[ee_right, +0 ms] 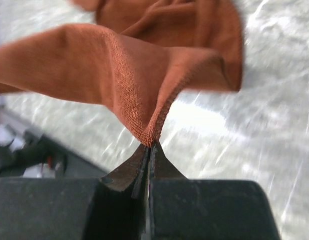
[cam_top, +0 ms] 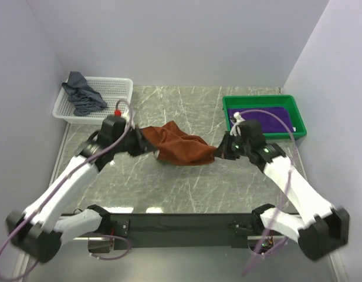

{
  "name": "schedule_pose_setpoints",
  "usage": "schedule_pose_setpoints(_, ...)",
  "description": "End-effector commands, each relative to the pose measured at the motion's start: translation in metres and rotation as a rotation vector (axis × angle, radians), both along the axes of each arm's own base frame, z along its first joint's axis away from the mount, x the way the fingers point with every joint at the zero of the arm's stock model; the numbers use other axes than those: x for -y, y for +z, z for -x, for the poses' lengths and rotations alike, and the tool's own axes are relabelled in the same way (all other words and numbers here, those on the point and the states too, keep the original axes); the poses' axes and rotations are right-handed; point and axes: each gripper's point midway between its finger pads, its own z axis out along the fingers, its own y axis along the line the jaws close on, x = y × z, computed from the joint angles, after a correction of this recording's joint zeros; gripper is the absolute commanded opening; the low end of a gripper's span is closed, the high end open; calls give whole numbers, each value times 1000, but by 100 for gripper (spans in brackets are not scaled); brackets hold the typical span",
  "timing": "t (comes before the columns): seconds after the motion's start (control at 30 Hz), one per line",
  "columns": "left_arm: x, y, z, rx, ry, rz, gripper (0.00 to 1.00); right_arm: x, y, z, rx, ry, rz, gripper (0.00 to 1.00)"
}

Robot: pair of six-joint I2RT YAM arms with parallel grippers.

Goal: Fold and stack the towels
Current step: Flatten out the crumpled towel

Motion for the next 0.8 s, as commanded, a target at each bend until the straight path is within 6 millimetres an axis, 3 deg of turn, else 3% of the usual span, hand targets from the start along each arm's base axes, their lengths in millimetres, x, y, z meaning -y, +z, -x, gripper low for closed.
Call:
schedule_pose_setpoints(0.0,-32,-50,86,-266,-2,-96,1,13,-1,56,-53,72,5,0)
schedule_pose_setpoints(0.03,-36,-59,99,-312,17,-89,1,17,2,67,-35,74,1,0)
schedule_pose_setpoints(0.07,-43,-83,115,-377,30,-105,1,20,-2,76,-47,73,2,0)
schedule_pose_setpoints(0.1,-45,-85,127,-379,27,-70,1,25,-19,93,-107,71,14,0)
schedule_pose_setpoints(0.13,-45,-92,136,-405,20,-50,2,26,-20,103,-107,79,-3,0)
schedule_pose_setpoints(0.17,-47,-111,149,-474,32,-41,2,28,-26,111,-129,85,-4,0)
schedule_pose_setpoints(0.2,-46,-115,156,-483,20,-16,3,32,-40,124,-182,84,8,0)
schedule_pose_setpoints(0.3,-48,-134,175,-560,6,-13,4,29,-44,139,-214,93,-31,0)
schedule_pose_setpoints(0.4,-54,-139,168,-532,32,-61,8,33,-44,129,-183,49,-14,0)
schedule_pose_setpoints(0.53,-45,-140,143,-502,55,-57,9,28,-57,120,-235,27,-17,0)
schedule_pose_setpoints(0.63,-43,-154,128,-487,77,-72,11,30,-75,118,-265,-13,3,0)
schedule_pose_setpoints(0.77,-41,-165,106,-475,89,-131,15,41,-73,96,-207,-87,71,1)
